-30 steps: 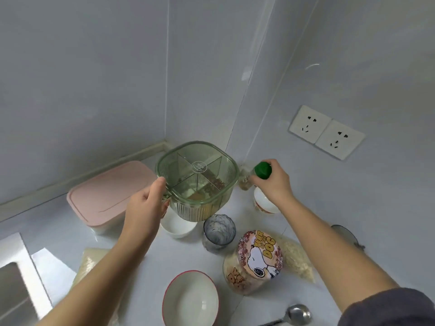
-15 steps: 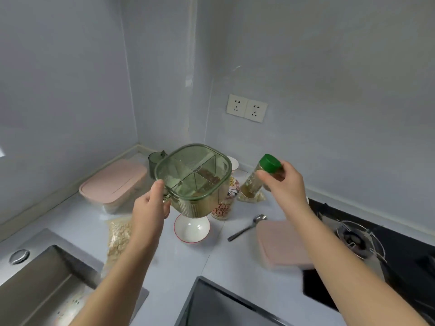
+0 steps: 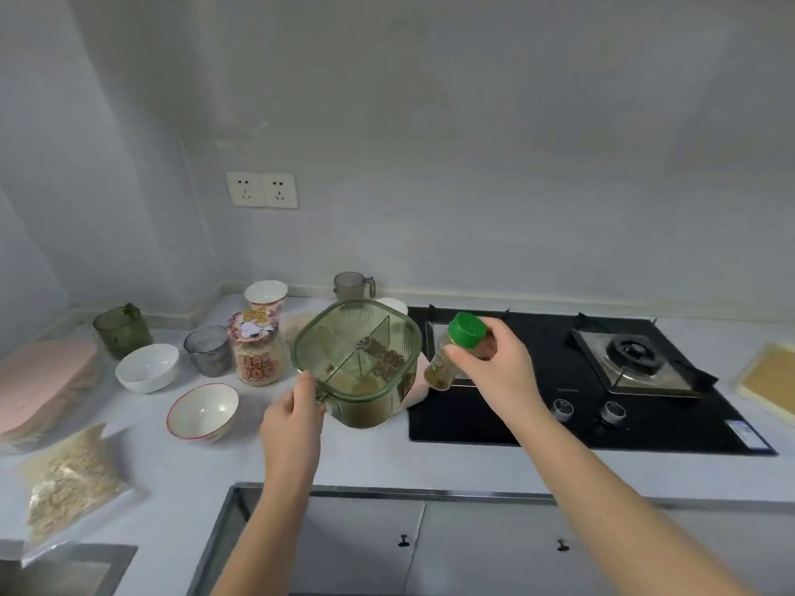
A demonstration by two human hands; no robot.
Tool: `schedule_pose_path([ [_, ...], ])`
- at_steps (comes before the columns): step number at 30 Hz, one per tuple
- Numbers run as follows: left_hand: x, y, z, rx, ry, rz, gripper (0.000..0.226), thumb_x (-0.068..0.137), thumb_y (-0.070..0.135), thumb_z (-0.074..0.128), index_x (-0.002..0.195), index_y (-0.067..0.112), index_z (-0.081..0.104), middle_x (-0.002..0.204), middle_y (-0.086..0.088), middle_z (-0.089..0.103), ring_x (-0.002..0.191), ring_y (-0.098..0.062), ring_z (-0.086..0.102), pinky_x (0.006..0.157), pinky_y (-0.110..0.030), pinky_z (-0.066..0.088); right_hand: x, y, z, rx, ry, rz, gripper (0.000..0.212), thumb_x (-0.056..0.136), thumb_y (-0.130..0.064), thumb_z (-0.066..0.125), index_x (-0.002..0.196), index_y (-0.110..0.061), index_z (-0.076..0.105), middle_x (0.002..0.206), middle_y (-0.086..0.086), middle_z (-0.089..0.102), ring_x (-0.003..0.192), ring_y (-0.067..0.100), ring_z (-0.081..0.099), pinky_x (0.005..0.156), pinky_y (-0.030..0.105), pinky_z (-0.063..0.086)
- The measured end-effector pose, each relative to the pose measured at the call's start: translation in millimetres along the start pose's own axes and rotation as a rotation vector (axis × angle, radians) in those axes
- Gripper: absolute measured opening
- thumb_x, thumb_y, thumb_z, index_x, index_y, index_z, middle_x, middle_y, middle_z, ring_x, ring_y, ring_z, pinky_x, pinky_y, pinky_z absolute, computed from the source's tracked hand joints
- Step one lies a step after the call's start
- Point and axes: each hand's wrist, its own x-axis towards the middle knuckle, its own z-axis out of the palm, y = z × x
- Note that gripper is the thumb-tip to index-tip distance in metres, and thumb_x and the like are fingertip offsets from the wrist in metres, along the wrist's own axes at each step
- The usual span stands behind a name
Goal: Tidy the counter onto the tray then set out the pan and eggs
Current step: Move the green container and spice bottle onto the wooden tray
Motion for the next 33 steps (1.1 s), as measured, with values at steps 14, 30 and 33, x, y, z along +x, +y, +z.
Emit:
schedule_pose_path([
  [14, -178, -14, 264, 0.025, -0.347, -0.013, 0.045, 0.096, 0.040, 0.040, 0.064, 0.010, 0.034, 0.061, -0.007, 0.031, 0.058, -0.019, 0.027, 0.059, -0.034, 0.024, -46, 111, -310, -0.149, 0.244, 0.121, 0.039, 0.076, -0.024, 0.080, 0.109, -0.028, 0.061, 0.098, -0.017, 0.067, 0.091, -0.005, 0.060, 0.078, 0.012, 0.045],
  [30, -224, -27, 613, -0.044, -0.784, -0.066, 0.038, 0.095, 0.045, 0.045, 0.073, 0.014, 0.047, 0.068, -0.010, 0.034, 0.065, -0.021, 0.033, 0.066, -0.030, 0.033, 12, 230, -568, -0.315, 0.651, 0.334, 0.038, 0.077, -0.017, 0.078, 0.109, -0.022, 0.058, 0.098, -0.015, 0.064, 0.092, 0.002, 0.058, 0.073, 0.008, 0.041],
  [33, -231, -32, 663, -0.057, -0.840, -0.088, 0.037, 0.094, 0.046, 0.045, 0.075, 0.016, 0.053, 0.068, -0.006, 0.044, 0.067, -0.018, 0.042, 0.068, -0.028, 0.037, 24, 243, -598, -0.350, 0.684, 0.362, 0.037, 0.078, -0.017, 0.077, 0.109, -0.021, 0.057, 0.099, -0.013, 0.063, 0.090, 0.001, 0.056, 0.066, 0.005, 0.039],
])
